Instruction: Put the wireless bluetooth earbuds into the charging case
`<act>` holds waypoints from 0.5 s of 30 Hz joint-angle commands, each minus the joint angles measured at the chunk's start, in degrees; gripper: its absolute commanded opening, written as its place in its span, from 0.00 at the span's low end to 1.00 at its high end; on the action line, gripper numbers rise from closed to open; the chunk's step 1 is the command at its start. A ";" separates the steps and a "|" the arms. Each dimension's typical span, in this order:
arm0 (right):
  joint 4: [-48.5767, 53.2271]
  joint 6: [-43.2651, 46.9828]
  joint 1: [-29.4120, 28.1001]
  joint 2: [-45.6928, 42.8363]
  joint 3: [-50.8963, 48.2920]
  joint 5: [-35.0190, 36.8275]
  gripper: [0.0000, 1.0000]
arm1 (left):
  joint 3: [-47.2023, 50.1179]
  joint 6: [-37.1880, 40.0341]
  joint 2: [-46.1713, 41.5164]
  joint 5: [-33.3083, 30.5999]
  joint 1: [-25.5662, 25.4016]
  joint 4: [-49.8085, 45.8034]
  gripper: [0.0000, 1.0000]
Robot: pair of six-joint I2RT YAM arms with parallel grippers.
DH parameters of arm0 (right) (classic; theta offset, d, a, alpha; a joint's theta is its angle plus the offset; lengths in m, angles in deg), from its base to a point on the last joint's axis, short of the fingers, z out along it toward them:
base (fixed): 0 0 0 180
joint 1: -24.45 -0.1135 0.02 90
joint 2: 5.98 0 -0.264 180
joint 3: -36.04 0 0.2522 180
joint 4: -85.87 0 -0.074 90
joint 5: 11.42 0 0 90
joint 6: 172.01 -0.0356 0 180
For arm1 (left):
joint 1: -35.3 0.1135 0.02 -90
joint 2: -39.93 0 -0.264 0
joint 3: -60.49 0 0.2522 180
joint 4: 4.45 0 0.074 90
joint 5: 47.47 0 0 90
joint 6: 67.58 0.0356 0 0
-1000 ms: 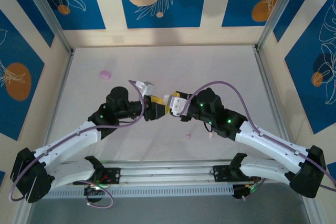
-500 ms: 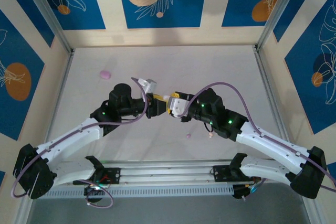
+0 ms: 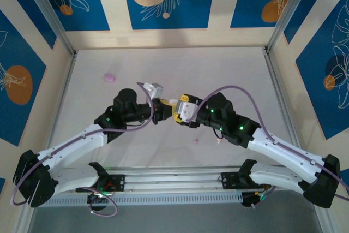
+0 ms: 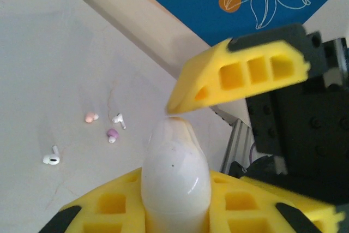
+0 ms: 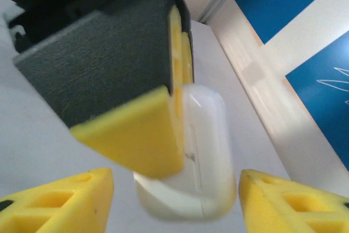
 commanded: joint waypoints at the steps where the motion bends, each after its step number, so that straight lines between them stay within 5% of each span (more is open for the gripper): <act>1: 6.32 -20.41 5.95 -3.61 5.29 -13.45 0.65 | 3.71 5.18 -3.90 -1.58 -0.28 11.03 0.11; 7: 8.38 -47.95 21.83 -3.13 7.93 -40.00 0.63 | 11.69 13.40 -3.75 2.74 -0.29 32.77 0.07; 15: 12.73 -51.47 22.41 0.25 10.90 -46.87 0.63 | 13.52 13.98 2.15 6.05 -0.31 47.54 0.10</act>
